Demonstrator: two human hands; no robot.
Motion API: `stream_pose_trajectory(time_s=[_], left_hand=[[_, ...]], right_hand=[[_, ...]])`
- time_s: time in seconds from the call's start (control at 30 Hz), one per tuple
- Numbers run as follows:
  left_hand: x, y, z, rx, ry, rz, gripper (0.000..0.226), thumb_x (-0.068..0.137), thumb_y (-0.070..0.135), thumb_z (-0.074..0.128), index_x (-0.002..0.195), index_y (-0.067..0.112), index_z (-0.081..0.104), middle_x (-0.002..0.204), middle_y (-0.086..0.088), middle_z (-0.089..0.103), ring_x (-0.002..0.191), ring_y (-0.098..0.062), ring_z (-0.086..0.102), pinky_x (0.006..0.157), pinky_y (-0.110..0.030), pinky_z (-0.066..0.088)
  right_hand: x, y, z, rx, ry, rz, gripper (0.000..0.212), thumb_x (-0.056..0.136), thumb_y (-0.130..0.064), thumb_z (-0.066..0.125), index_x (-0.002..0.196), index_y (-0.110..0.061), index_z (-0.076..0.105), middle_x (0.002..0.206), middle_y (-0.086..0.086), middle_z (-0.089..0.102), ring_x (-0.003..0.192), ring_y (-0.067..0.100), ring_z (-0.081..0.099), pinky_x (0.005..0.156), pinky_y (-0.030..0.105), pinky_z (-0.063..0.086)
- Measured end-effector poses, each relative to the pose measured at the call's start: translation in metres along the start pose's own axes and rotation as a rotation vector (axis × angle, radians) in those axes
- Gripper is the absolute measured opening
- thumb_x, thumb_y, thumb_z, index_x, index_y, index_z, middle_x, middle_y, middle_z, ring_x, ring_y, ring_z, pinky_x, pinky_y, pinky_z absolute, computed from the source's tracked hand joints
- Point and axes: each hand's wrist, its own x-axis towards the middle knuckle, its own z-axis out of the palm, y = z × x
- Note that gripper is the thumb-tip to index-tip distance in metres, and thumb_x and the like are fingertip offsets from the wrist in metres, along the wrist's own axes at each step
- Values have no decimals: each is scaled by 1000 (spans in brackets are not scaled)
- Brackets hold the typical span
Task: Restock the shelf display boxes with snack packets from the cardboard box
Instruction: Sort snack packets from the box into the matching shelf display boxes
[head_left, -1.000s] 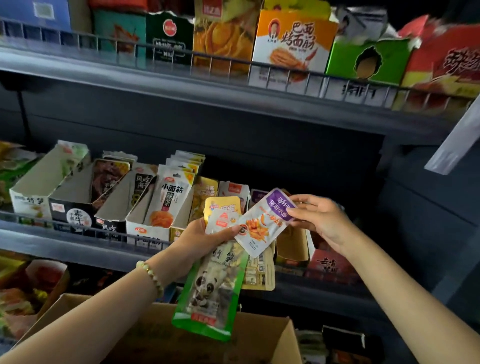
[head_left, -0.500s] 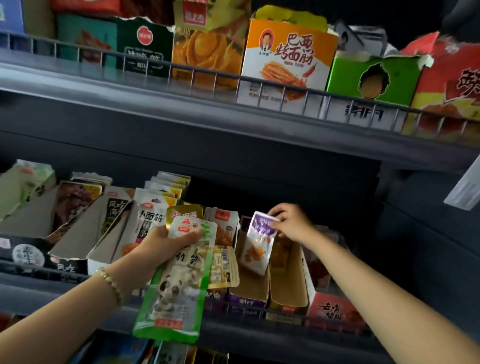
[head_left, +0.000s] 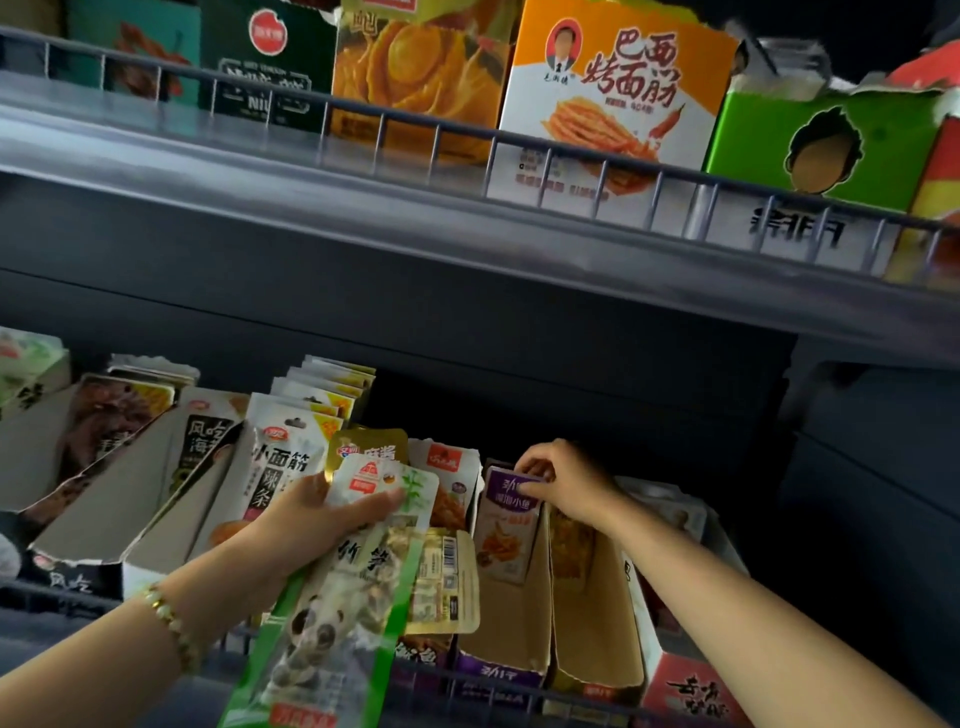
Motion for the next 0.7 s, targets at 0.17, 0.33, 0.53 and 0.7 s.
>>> stream_pose_trajectory(time_s=[0.17, 0.33, 0.53, 0.7], left_hand=[[3, -5, 3, -13, -4, -20, 61, 67, 31, 81, 112, 3, 51, 77, -13, 75, 67, -27, 73, 53, -31, 56], [-3, -8, 5, -74, -2, -32, 61, 63, 34, 80, 110, 5, 55, 85, -17, 75, 74, -32, 73, 66, -40, 58], [-33, -11, 8, -277, 51, -7, 42, 75, 24, 76, 105, 4, 55, 83, -19, 74, 64, -30, 72, 50, -32, 56], [-69, -25, 10, -313, 146, 4, 30, 82, 23, 72, 104, 4, 64, 87, -16, 75, 77, -32, 73, 71, -42, 59]], right_hand=[[4, 7, 1, 10, 88, -12, 15, 85, -20, 70, 98, -23, 64, 100, -7, 57, 93, 9, 53, 79, 28, 47], [-21, -24, 0, 225, 341, -86, 13, 90, -22, 64, 102, -21, 63, 103, -11, 57, 92, 4, 53, 75, 14, 40], [-127, -110, 26, 1017, 8, 244, 66, 68, -64, 65, 123, -37, 40, 116, -13, 58, 104, 8, 59, 95, 29, 43], [-165, -142, 52, 1150, -83, 369, 68, 54, -26, 85, 112, -33, 49, 106, -3, 70, 99, 10, 66, 94, 32, 50]])
